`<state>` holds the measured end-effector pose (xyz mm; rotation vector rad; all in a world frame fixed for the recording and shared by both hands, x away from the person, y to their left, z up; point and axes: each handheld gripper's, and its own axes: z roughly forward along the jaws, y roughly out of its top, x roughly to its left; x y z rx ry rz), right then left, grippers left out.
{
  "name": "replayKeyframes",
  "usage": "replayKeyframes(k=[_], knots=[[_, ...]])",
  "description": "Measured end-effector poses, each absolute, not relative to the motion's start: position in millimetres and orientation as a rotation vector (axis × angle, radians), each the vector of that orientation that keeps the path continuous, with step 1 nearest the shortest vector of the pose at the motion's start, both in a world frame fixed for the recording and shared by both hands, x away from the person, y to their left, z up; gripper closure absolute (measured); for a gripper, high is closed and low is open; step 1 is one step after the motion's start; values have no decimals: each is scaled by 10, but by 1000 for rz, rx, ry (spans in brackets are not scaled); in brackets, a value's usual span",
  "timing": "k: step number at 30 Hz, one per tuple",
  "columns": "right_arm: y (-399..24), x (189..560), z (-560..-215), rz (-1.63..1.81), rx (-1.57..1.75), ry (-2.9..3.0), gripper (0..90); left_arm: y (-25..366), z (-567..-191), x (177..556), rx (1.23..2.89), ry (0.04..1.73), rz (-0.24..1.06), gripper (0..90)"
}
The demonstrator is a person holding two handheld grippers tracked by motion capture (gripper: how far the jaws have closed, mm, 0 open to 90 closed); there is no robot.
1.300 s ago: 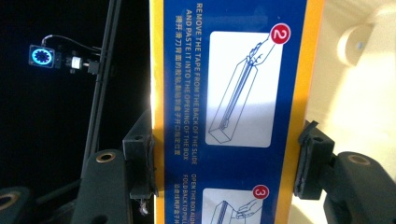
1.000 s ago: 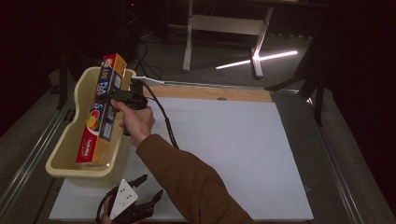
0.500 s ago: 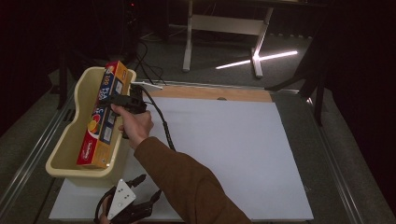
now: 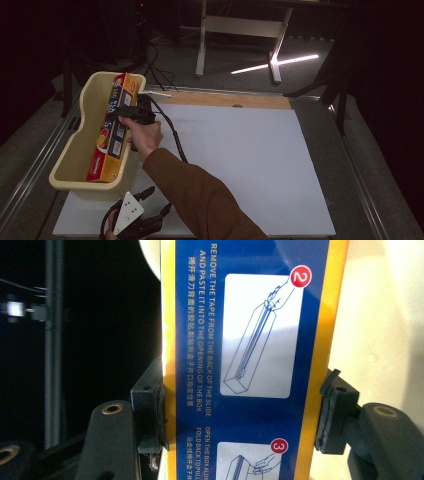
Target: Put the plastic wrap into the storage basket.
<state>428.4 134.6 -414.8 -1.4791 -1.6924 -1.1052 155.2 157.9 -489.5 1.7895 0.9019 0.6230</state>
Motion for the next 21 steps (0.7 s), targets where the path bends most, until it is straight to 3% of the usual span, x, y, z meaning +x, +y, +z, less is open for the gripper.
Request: replayKeyframes(k=[21], knots=[[1377,4269,-4133,-1009,-1535,-1813,359,1581,-4890,1549,1791,900,626,312]])
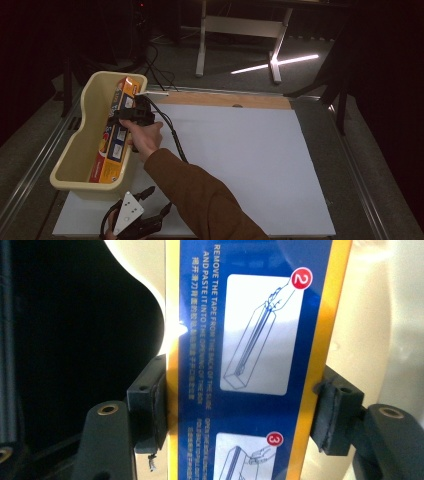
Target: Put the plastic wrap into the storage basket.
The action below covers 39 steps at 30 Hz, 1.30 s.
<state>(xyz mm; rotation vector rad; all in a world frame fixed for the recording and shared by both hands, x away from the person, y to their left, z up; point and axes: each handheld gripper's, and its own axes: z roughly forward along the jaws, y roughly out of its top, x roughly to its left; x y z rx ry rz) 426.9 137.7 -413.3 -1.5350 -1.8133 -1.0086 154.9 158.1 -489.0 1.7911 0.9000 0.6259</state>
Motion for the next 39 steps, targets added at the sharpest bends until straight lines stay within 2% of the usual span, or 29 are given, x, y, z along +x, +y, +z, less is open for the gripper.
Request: replayKeyframes(k=[9,21,34,39], knots=[[1361,4255,-4054,-999,-1537,-1840,336,1577,-4890,1549,1792,902,627,312],[1294,4232,-3971,-1022,-1485,-1877,352,1568,-4892,1552,1793,901,628,312],[1092,4139,-3684,-1085,-1341,-2165,380,1567,-4896,1568,1804,905,635,312],[971,4014,-3570,-1173,-1153,-2423,398,1564,-4893,1580,1806,903,634,311]])
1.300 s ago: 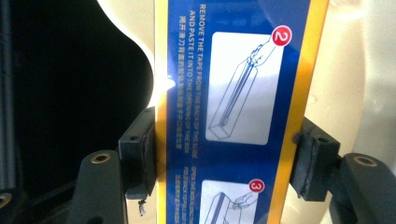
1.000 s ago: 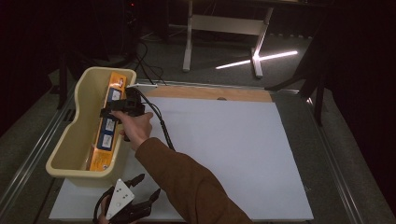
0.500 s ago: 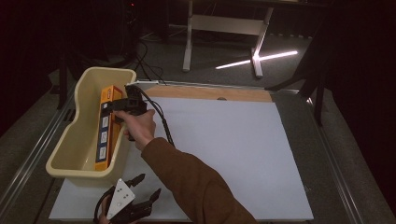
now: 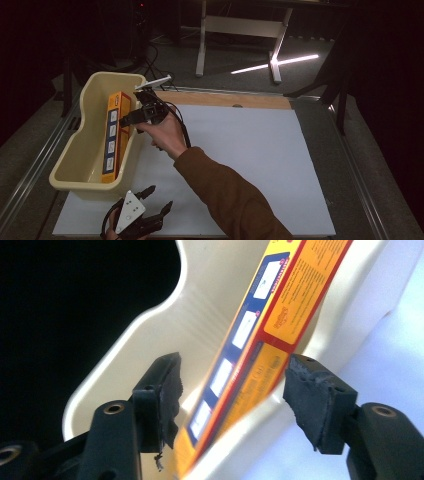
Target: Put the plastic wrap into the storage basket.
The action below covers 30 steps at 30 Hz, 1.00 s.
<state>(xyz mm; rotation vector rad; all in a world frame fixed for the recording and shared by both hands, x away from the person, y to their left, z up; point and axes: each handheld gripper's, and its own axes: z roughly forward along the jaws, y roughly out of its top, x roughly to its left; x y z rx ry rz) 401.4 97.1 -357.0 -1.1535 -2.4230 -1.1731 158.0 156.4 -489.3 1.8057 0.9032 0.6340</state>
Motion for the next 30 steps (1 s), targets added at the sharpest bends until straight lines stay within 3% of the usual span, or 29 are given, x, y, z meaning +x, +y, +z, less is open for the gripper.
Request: replayKeyframes(k=[17,30], knots=[[119,3729,-3741,-1217,-998,-2716,364,1546,-4889,1588,1817,916,649,310],[-776,3365,-4186,-1326,-919,-2871,326,1580,-4909,1625,1819,996,660,313]])
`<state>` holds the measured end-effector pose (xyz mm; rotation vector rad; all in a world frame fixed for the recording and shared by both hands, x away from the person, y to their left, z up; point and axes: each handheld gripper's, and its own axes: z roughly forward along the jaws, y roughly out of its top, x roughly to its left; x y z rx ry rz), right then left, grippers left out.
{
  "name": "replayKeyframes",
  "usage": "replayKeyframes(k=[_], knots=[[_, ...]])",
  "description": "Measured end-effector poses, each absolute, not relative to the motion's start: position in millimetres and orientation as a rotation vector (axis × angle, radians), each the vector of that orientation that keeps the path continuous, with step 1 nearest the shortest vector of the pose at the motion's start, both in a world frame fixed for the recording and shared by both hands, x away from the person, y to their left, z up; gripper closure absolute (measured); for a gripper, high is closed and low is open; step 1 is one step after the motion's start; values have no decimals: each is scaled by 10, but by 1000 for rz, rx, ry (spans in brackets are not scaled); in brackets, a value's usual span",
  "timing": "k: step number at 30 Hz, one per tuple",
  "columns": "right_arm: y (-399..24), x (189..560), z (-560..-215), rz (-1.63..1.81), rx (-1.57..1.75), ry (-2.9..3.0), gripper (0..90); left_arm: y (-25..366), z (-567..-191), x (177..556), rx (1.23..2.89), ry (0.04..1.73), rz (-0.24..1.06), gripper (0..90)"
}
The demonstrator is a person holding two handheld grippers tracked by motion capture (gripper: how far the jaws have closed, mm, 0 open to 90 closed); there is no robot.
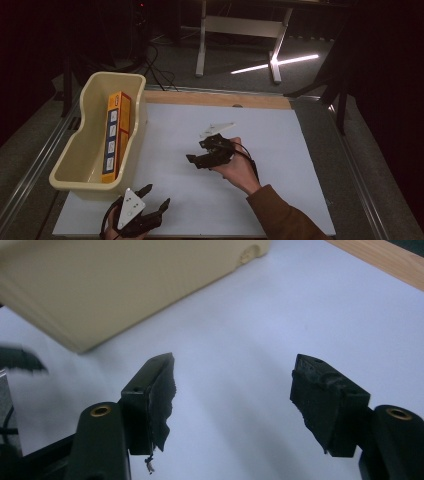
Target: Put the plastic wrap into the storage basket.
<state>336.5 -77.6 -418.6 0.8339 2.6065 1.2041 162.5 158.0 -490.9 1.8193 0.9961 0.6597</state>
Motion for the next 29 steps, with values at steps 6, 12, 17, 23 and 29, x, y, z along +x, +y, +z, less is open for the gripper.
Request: replayKeyframes(k=[6,12,17,23,29], knots=[[-1173,3153,-4443,1229,731,2537,323,1602,-4912,1641,1811,1026,665,313],[-1616,2991,-4715,1320,814,2465,321,1619,-4911,1658,1804,1042,675,313],[-1977,2868,-4870,1379,900,2401,308,1627,-4918,1695,1798,1058,675,313],[-2202,2710,-4930,1302,864,2301,199,1603,-4921,1726,1807,1051,675,313],[-2347,2703,-4894,1332,895,2236,158,1575,-4942,1768,1814,1053,661,310]])
